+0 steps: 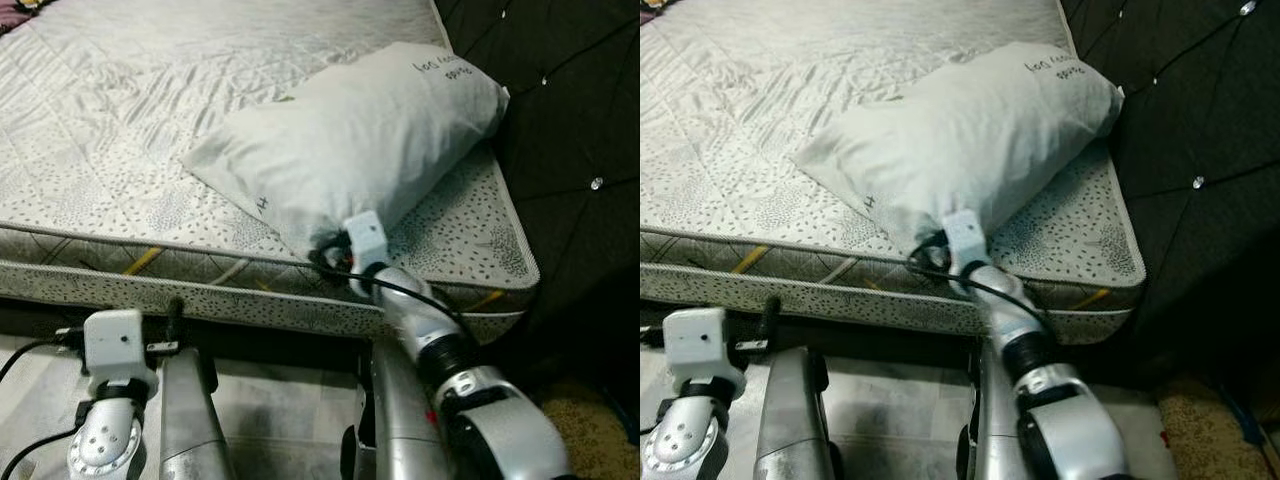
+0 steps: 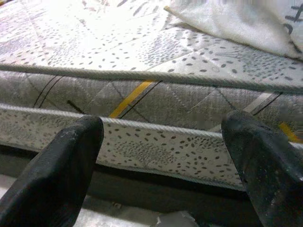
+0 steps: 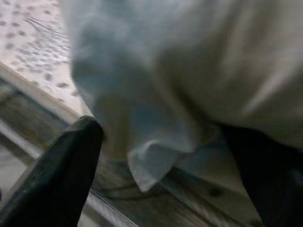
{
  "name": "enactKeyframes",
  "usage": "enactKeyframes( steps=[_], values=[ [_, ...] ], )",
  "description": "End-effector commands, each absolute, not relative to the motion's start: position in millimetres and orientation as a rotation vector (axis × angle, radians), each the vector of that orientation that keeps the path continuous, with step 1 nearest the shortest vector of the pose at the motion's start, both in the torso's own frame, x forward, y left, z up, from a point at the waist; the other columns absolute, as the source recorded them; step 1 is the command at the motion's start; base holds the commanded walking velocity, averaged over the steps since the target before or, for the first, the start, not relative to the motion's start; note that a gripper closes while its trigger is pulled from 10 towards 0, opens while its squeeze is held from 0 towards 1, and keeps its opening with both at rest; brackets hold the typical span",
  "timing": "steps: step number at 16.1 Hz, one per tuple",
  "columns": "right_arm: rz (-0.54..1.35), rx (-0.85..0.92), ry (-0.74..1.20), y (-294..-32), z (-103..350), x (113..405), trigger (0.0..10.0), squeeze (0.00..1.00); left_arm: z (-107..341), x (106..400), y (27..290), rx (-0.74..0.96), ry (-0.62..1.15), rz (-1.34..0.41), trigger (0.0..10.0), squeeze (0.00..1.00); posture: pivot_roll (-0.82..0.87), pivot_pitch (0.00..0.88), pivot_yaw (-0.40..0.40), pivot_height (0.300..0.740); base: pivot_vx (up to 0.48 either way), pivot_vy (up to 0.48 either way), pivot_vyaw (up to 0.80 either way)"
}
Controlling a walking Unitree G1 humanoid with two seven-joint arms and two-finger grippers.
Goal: Clean up the room
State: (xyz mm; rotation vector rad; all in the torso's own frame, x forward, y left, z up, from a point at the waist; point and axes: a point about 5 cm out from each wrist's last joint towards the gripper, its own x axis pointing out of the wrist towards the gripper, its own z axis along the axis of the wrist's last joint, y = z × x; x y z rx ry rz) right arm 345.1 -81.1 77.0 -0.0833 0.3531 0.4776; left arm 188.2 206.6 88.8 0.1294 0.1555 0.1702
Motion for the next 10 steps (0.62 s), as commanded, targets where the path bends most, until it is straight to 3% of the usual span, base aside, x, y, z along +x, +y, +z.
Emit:
enactKeyframes(
  steps=[1,5,10],
  values=[
    [0.433,-0.127,0.368,-103.3,79.6,351.4,10.0,0.0,86.4,187.0,206.0,0.136,0.174,0.166,10.0,0.0,0.14,0.092,-0.085,0.483,0.0,0.0,0.0],
    [0.46,-0.159,0.388,-129.2,83.2,354.7,10.0,0.0,86.1,188.1,207.2,0.136,0.175,0.161,10.0,0.0,0.14,0.088,-0.082,0.483,0.0,0.0,0.0],
    [0.665,0.157,0.271,-114.2,111.2,353.2,10.0,0.0,86.0,193.5,204.9,0.133,0.167,0.139,10.0,0.0,0.14,0.074,-0.072,0.483,0.0,0.0,0.0]
  ],
)
